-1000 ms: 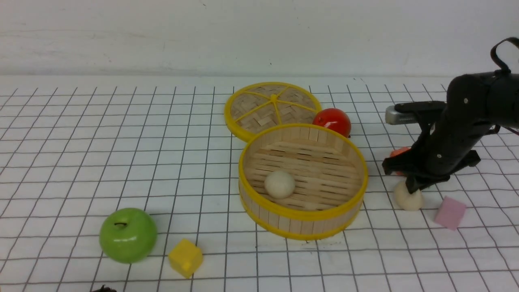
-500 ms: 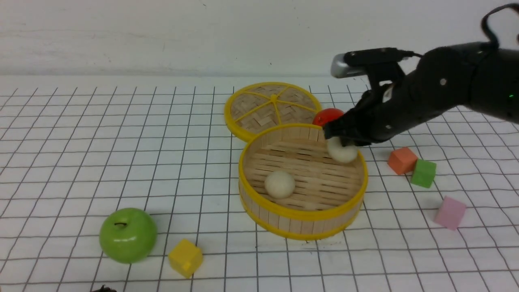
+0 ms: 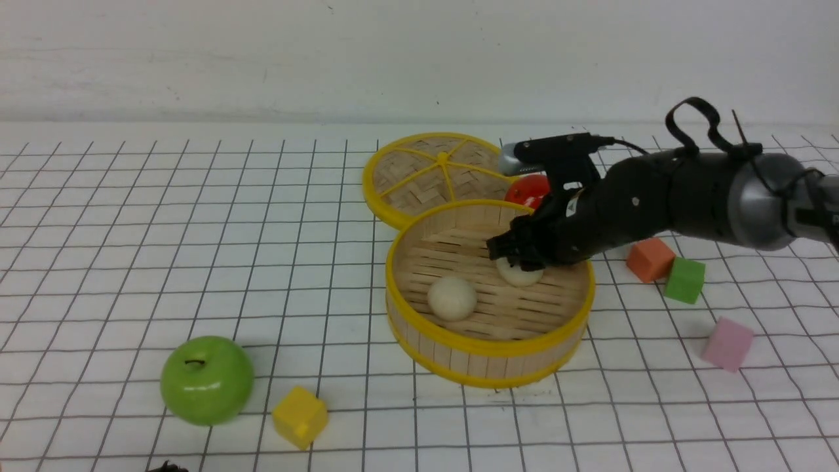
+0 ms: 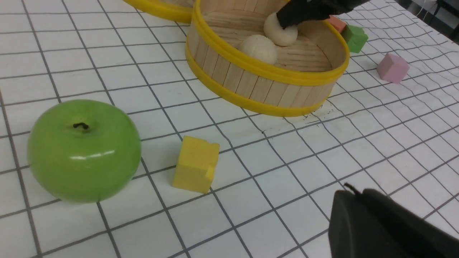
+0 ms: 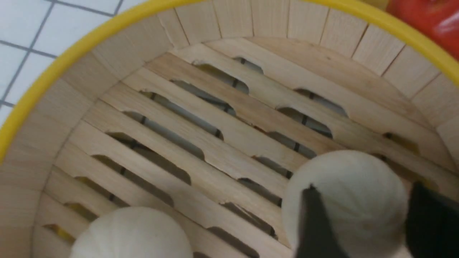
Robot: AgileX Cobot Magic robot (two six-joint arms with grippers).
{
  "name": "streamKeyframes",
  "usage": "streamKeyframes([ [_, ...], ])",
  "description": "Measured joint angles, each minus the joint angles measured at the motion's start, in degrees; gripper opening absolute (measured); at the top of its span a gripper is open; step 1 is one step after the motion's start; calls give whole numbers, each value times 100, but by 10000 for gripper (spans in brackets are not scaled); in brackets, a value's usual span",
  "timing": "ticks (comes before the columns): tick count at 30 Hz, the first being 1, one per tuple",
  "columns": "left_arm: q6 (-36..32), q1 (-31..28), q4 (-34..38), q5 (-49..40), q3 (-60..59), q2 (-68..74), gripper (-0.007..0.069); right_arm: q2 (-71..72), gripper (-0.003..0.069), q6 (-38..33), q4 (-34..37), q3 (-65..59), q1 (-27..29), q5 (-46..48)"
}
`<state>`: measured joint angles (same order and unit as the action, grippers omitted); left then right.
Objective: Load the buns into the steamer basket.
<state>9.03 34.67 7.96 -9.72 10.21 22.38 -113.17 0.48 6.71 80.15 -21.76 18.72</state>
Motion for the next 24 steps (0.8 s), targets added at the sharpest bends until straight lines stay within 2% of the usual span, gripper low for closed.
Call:
streamKeyframes([
  [1, 0, 0, 0, 0, 0, 0, 18, 118, 414, 71, 6, 0, 0, 170],
  [4, 0, 0, 0, 0, 0, 0, 18, 586, 455, 359, 12, 0, 0, 767],
  [8, 0, 0, 0, 0, 0, 0, 18, 1282, 427, 616, -37, -40, 0, 1734],
  [11, 0, 0, 0, 0, 0, 0, 21, 2195, 319, 760, -104, -350, 0, 2448],
  [12, 0, 0, 0, 0, 0, 0, 21, 2534, 257, 785, -108, -550, 0, 2588],
  [17, 0, 0, 0, 0, 0, 0, 21, 3825, 55, 810, -124, -1490, 0, 2836],
  [18, 0, 0, 0, 0, 0, 0, 21, 3825, 48, 810, -124, -1522, 0, 2847],
  [20, 0, 0, 0, 0, 0, 0, 21, 4319, -13, 815, -129, -1845, 0, 3050],
  [24, 0, 0, 0, -2, 0, 0, 29, 4783, -20, 815, -129, -2053, 0, 3503],
])
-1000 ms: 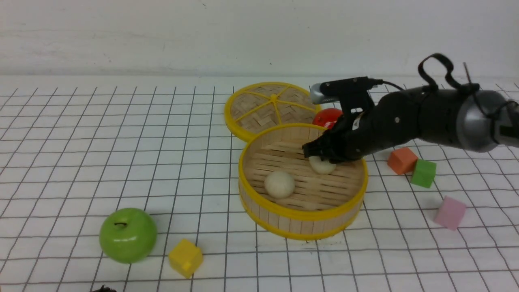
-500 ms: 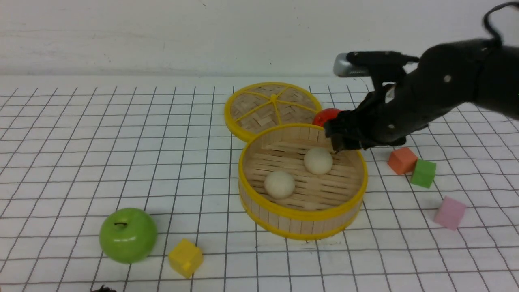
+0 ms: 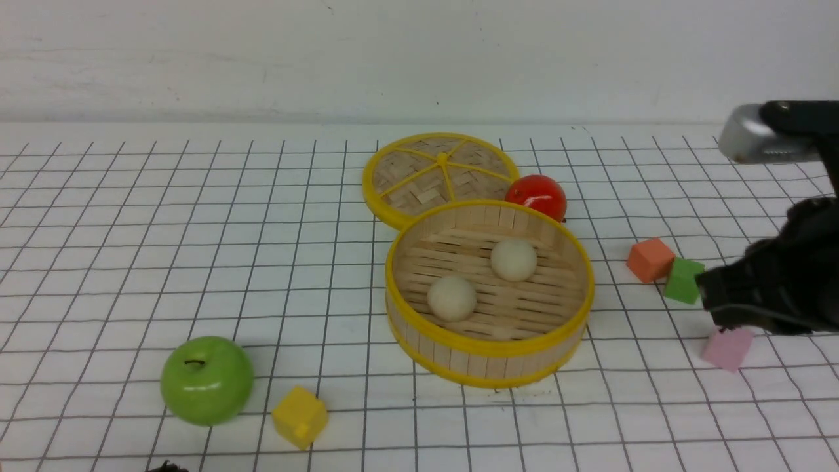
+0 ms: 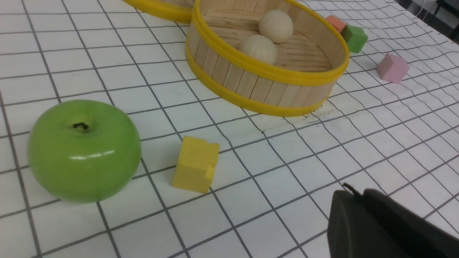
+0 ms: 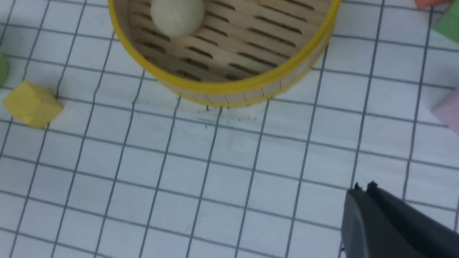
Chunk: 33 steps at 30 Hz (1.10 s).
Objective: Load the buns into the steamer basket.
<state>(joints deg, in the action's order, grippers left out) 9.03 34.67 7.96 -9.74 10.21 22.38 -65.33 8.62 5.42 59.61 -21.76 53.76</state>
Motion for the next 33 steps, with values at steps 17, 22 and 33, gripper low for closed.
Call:
streamKeyframes([
  [17, 0, 0, 0, -5, 0, 0, 39, 2939, -20, -533, -253, -2706, 841, -1637],
  [22, 0, 0, 0, -5, 0, 0, 39, 5226, -20, -540, -541, -4852, 1460, -2755],
  [33, 0, 0, 0, -9, -7, 0, 44, 6596, -20, -163, -603, -6044, 1833, -3066],
])
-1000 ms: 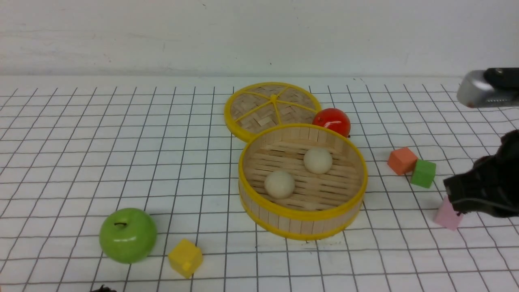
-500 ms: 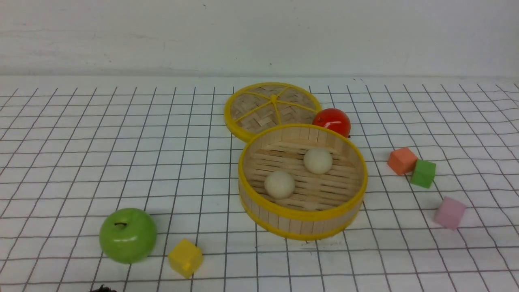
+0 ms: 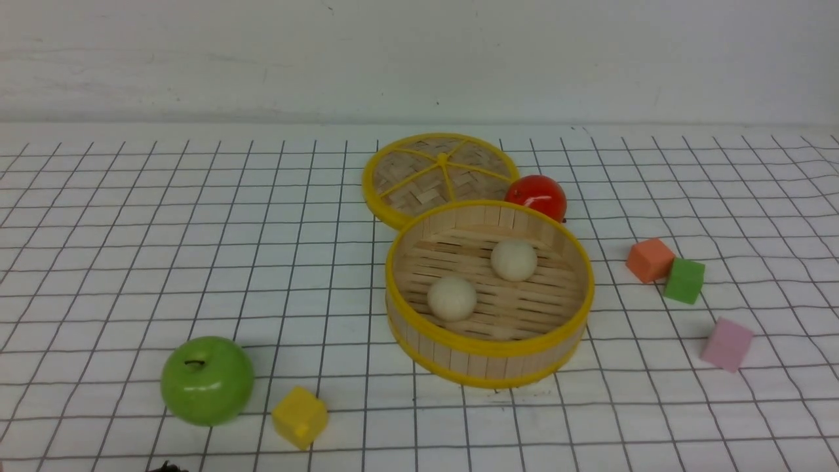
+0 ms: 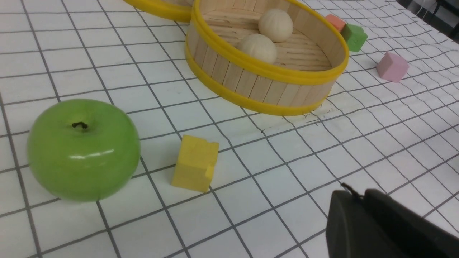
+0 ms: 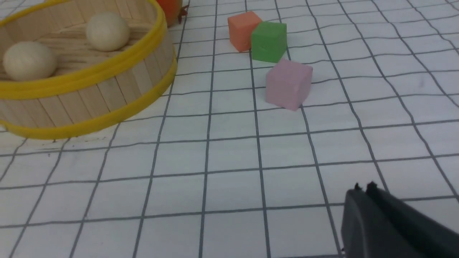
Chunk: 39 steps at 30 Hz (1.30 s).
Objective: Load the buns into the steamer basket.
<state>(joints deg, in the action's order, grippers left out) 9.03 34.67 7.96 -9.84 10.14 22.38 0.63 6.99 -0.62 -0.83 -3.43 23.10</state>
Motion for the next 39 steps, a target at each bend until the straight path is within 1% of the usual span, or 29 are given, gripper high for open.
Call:
streamKeyframes([
  [23, 0, 0, -6, -4, 0, 0, 64, 0, -10, 29, 0, -10, 0, -43],
  [27, 5, -98, -227, 252, -33, -7, 55, 0, -8, 29, 0, -12, 0, -47],
  [30, 360, -865, -306, 407, -41, -380, -13, 0, -4, 29, 0, -17, 0, -67],
  [31, 414, -917, -306, 398, -41, -417, -13, 0, -3, 29, 0, -17, 0, -67],
  [32, 578, -1375, -306, 245, -41, -768, -13, 0, -1, 29, 0, -17, 0, -67],
  [33, 619, -1523, -306, 161, -41, -938, -13, 0, -1, 29, 0, -17, 0, -67],
  [36, 656, -2204, -317, -310, -124, -1548, -13, 0, 1, 29, 0, -17, 0, -67],
  [39, 673, -2746, -323, -527, -519, -2090, -13, 0, 4, 29, 0, -17, 0, -67],
])
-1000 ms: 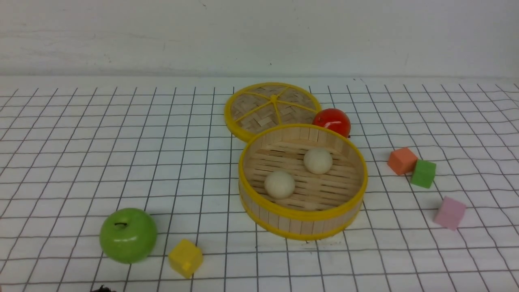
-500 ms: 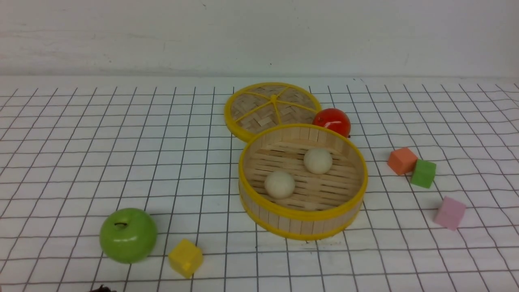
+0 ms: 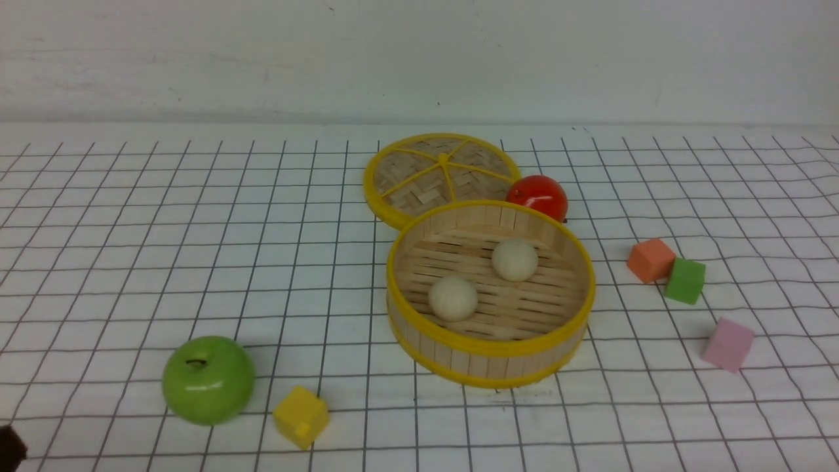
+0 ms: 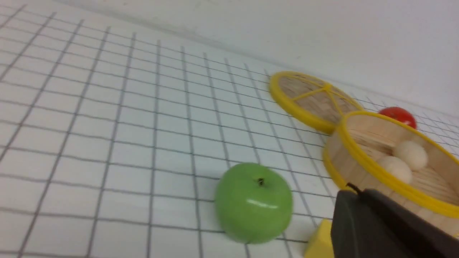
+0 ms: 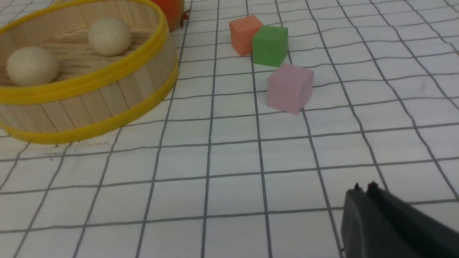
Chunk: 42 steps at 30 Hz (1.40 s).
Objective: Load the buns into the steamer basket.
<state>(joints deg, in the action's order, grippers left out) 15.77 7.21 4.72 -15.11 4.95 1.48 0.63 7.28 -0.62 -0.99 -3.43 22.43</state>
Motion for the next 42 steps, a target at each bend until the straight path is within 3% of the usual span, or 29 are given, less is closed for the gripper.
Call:
streamKeyframes([
  [7, 130, -250, 187, -696, -664, -205, -13, 0, 13, 0, 0, 0, 0, 0],
  [42, 192, -250, 389, -688, -669, -205, -13, 0, 46, 0, 0, 0, 0, -4],
])
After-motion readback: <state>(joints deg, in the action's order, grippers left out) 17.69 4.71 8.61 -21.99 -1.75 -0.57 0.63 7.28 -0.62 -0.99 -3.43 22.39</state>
